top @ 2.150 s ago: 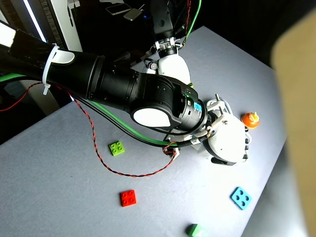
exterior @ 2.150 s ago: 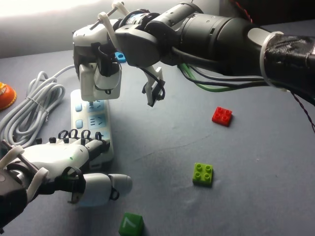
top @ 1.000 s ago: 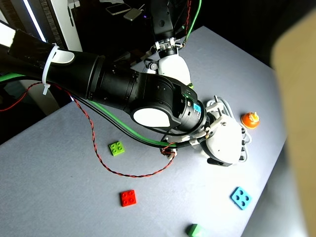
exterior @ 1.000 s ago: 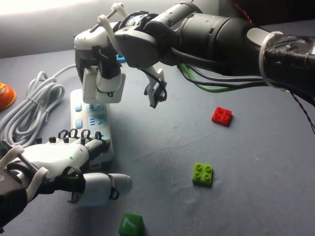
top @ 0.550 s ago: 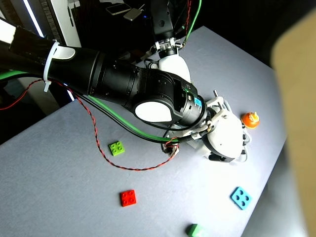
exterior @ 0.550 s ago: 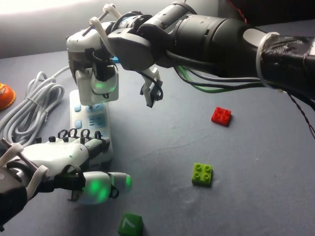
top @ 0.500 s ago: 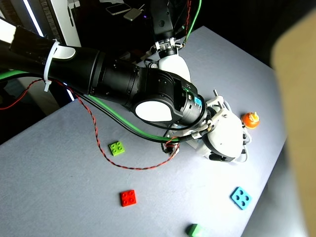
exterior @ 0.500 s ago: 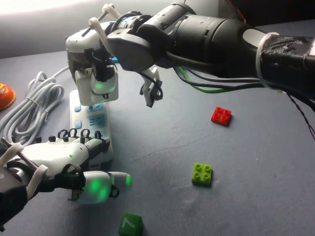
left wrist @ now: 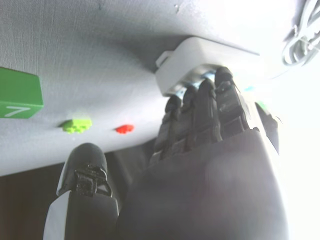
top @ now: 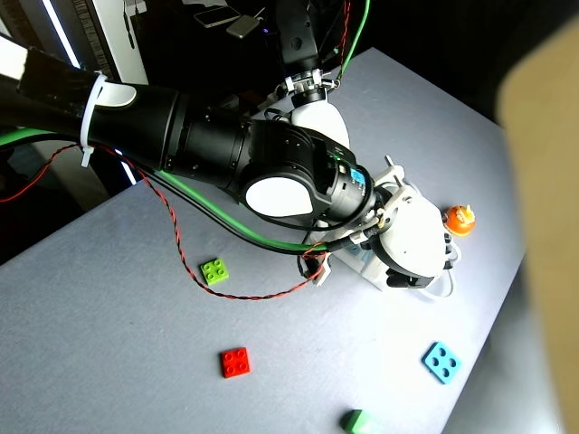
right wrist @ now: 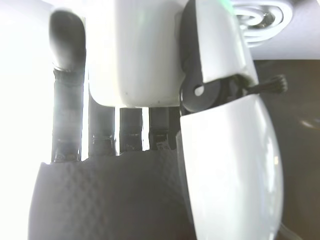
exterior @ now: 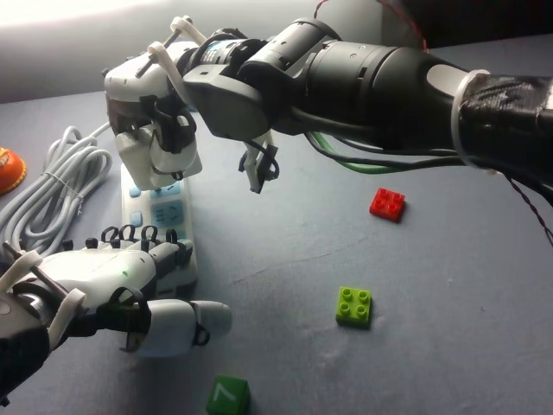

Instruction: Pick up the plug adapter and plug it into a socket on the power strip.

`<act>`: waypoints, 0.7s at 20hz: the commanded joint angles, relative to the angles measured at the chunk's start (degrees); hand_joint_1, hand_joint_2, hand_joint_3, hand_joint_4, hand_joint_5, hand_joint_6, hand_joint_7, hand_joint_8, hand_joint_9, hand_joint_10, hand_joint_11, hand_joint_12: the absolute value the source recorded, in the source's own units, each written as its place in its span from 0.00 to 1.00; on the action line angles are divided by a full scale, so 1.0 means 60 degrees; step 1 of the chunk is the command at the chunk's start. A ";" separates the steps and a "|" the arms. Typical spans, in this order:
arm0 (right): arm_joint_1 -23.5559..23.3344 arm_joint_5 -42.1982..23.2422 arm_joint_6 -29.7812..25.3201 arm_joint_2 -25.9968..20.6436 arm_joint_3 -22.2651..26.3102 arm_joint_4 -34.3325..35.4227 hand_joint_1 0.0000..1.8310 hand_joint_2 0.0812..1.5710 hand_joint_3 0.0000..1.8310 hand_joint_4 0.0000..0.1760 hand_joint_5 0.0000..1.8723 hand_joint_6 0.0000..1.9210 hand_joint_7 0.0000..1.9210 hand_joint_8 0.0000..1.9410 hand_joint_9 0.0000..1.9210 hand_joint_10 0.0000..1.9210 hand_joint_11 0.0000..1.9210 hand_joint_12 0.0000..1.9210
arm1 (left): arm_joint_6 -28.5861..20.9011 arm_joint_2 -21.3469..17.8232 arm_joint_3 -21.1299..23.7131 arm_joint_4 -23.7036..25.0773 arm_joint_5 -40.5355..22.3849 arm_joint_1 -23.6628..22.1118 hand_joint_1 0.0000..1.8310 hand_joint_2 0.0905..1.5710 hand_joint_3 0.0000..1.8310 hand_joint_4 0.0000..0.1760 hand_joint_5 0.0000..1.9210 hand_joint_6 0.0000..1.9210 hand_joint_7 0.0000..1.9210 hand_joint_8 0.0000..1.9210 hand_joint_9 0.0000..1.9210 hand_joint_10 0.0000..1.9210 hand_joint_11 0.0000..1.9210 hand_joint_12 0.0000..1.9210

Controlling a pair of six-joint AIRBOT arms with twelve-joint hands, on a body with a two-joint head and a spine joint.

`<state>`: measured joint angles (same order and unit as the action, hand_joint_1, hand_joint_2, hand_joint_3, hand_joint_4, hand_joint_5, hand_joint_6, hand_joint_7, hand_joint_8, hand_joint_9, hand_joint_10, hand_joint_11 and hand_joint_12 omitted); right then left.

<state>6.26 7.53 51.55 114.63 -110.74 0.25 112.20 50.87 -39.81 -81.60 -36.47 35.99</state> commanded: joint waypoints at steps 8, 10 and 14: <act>0.0213 -0.0876 -0.0188 0.0071 0.0121 0.0229 0.75 0.71 0.00 0.00 0.47 0.49 0.49 0.57 0.45 0.69 0.40 0.75 | -0.0130 0.0099 -0.0075 0.0137 -0.0177 -0.0036 0.00 0.77 0.00 0.00 0.00 0.00 0.00 0.00 0.00 0.00 0.00 0.00; 0.0262 -0.0876 -0.0187 0.0037 0.0114 0.0229 0.75 0.71 0.00 0.00 0.47 0.50 0.49 0.56 0.46 0.69 0.41 0.75 | -0.0130 0.0099 -0.0083 0.0138 -0.0180 -0.0051 0.00 0.76 0.00 0.00 0.00 0.00 0.00 0.00 0.00 0.00 0.00 0.00; 0.0317 -0.0904 -0.0192 0.0029 -0.0034 0.0229 0.75 0.71 0.00 0.00 0.47 0.48 0.50 0.55 0.45 0.70 0.40 0.76 | -0.0134 0.0099 -0.0081 0.0137 -0.0183 -0.0052 0.00 0.76 0.00 0.00 0.00 0.00 0.00 0.00 0.00 0.00 0.00 0.00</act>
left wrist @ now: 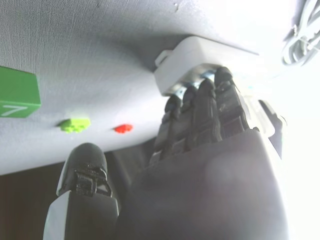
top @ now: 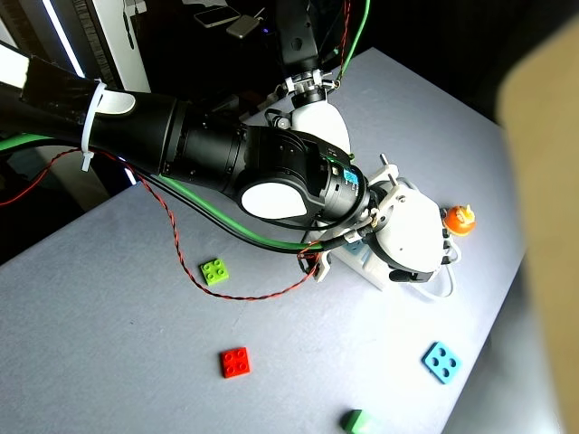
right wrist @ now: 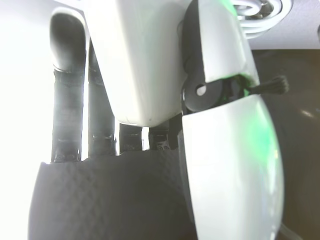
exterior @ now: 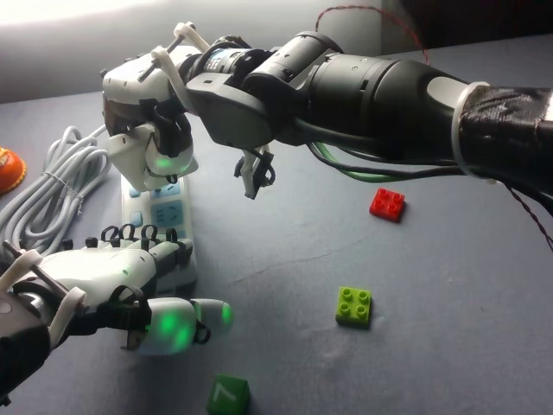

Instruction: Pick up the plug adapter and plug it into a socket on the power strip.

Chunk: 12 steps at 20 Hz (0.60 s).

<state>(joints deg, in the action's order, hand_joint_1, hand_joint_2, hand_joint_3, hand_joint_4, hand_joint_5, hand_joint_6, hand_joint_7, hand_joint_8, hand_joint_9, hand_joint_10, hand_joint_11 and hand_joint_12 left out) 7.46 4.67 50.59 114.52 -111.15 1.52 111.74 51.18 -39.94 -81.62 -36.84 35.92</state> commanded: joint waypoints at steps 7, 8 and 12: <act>0.0248 -0.0467 -0.0055 0.0013 -0.0077 0.0019 0.75 0.71 0.00 0.00 0.45 0.51 0.49 0.56 0.45 0.71 0.40 0.76 | -0.0059 0.0049 -0.0057 0.0142 -0.0166 -0.0028 0.00 0.76 0.00 0.00 0.00 0.00 0.00 0.00 0.00 0.00 0.00 0.00; 0.0303 -0.0478 -0.0059 0.0020 -0.0078 0.0019 0.75 0.71 0.00 0.00 0.46 0.50 0.48 0.57 0.46 0.70 0.41 0.75 | -0.0069 0.0049 -0.0038 0.0141 -0.0166 0.0002 0.00 0.76 0.00 0.00 0.00 0.00 0.00 0.00 0.00 0.00 0.00 0.00; 0.0364 -0.0487 -0.0071 0.0036 -0.0126 0.0019 0.75 0.71 0.00 0.00 0.46 0.49 0.49 0.56 0.46 0.69 0.41 0.75 | -0.0074 0.0049 -0.0024 0.0141 -0.0166 0.0012 0.00 0.76 0.00 0.00 0.00 0.00 0.00 0.00 0.00 0.00 0.00 0.00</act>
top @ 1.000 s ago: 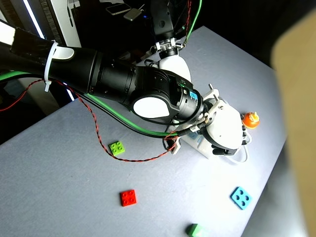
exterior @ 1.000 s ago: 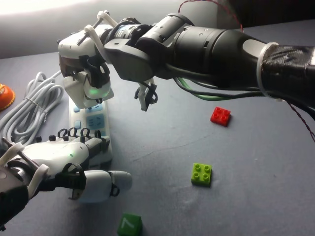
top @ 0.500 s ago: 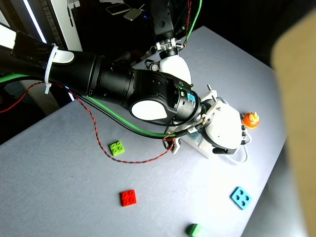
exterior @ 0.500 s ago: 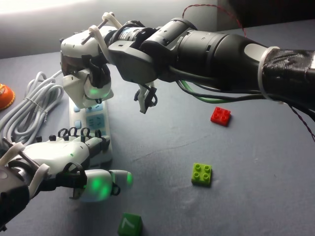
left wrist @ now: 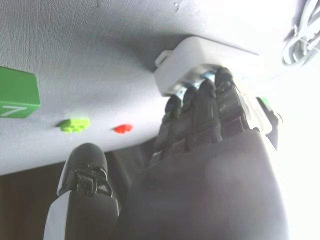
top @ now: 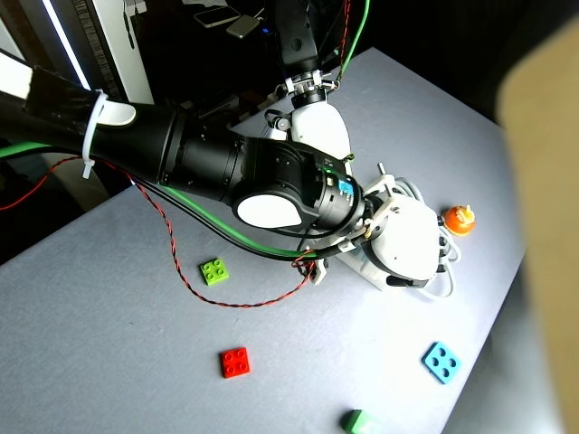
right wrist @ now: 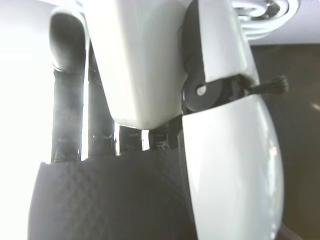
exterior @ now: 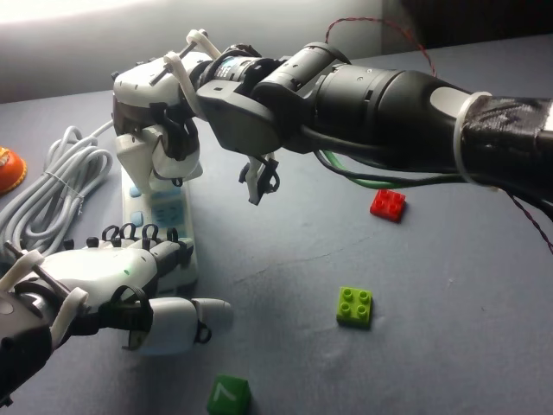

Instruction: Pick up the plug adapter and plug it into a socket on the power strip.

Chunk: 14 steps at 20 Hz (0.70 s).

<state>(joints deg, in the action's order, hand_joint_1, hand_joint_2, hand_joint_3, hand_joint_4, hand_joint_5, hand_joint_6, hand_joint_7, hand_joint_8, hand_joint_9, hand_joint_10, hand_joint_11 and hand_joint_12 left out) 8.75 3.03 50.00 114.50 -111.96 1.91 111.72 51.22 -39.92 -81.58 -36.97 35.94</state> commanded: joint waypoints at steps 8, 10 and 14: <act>0.0324 -0.0241 0.0000 0.0102 -0.0152 -0.0046 0.75 0.72 0.00 0.00 0.45 0.52 0.48 0.58 0.46 0.70 0.42 0.74 | -0.0087 0.0040 -0.0018 0.0132 -0.0144 0.0021 0.00 0.76 0.00 0.00 0.00 0.00 0.00 0.00 0.00 0.00 0.00 0.00; 0.0392 -0.0241 0.0002 0.0061 -0.0152 -0.0047 0.69 0.70 0.00 0.00 0.49 0.49 0.53 0.56 0.49 0.56 0.44 0.71 | -0.0105 0.0039 -0.0015 0.0132 -0.0144 0.0023 0.00 0.77 0.00 0.00 0.00 0.00 0.00 0.00 0.00 0.00 0.00 0.00; 0.0437 -0.0277 0.0001 0.0040 -0.0147 -0.0047 0.74 0.71 0.00 0.00 0.47 0.50 0.51 0.55 0.48 0.64 0.42 0.73 | -0.0143 0.0037 -0.0016 0.0133 -0.0145 0.0023 0.00 0.76 0.00 0.00 0.00 0.00 0.00 0.00 0.00 0.00 0.00 0.00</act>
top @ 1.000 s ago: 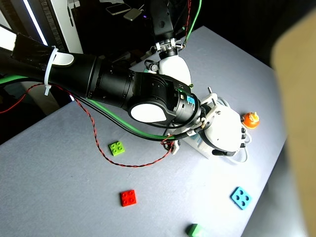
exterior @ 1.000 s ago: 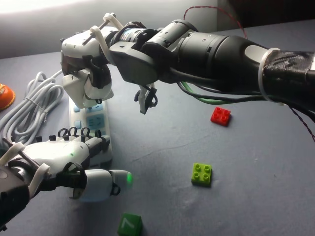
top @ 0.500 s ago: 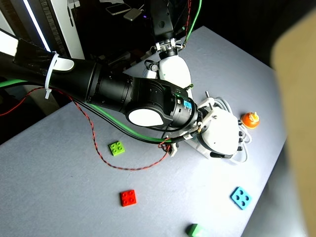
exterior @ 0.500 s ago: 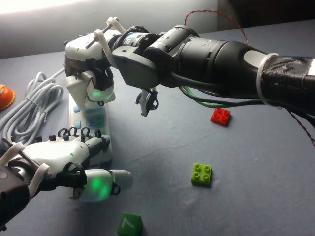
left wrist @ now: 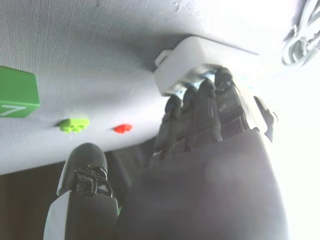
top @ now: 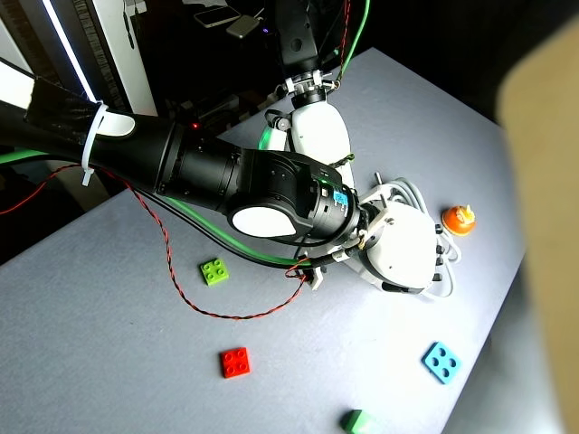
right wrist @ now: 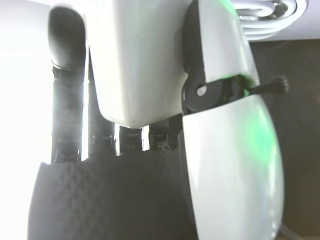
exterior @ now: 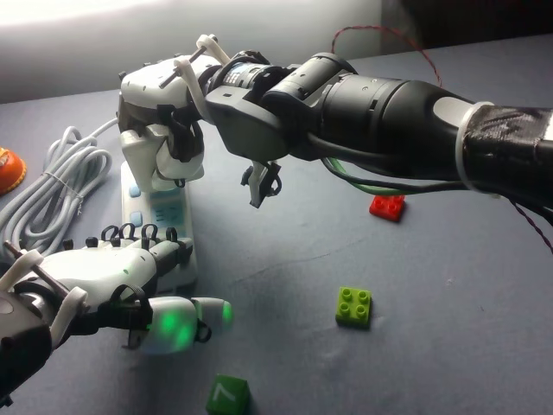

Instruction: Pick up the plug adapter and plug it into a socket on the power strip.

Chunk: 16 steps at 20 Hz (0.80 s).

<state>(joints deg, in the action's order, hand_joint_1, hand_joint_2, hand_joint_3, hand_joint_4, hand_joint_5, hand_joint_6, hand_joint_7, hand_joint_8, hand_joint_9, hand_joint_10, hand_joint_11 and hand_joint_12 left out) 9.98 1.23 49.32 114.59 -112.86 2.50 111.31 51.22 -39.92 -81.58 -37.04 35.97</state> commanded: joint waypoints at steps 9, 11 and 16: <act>0.0335 -0.0083 0.0127 -0.0120 0.0021 -0.0148 0.68 0.70 0.00 0.00 0.50 0.48 0.53 0.56 0.49 0.52 0.42 0.74 | -0.0084 0.0002 0.0011 0.0133 -0.0133 0.0049 0.00 0.76 0.00 0.00 0.00 0.00 0.00 0.00 0.00 0.00 0.00 0.00; 0.0302 -0.0122 0.0126 -0.0144 0.0022 -0.0148 0.68 0.70 0.00 0.00 0.49 0.48 0.54 0.57 0.50 0.51 0.42 0.75 | -0.0084 -0.0006 0.0020 0.0133 -0.0133 0.0049 0.00 0.76 0.00 0.00 0.00 0.00 0.00 0.00 0.00 0.00 0.00 0.00; 0.0240 -0.0188 0.0130 -0.0243 0.0038 -0.0150 0.75 0.72 0.00 0.00 0.46 0.50 0.48 0.59 0.45 0.71 0.41 0.75 | -0.0083 -0.0093 0.0035 0.0133 -0.0132 0.0045 0.00 0.76 0.00 0.00 0.01 0.00 0.00 0.00 0.00 0.00 0.00 0.00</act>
<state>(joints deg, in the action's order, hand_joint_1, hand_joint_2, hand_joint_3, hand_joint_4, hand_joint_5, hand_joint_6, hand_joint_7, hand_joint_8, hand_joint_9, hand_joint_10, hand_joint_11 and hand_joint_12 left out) 10.63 0.16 48.88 113.40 -112.77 2.96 111.22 51.07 -39.86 -81.49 -36.93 36.12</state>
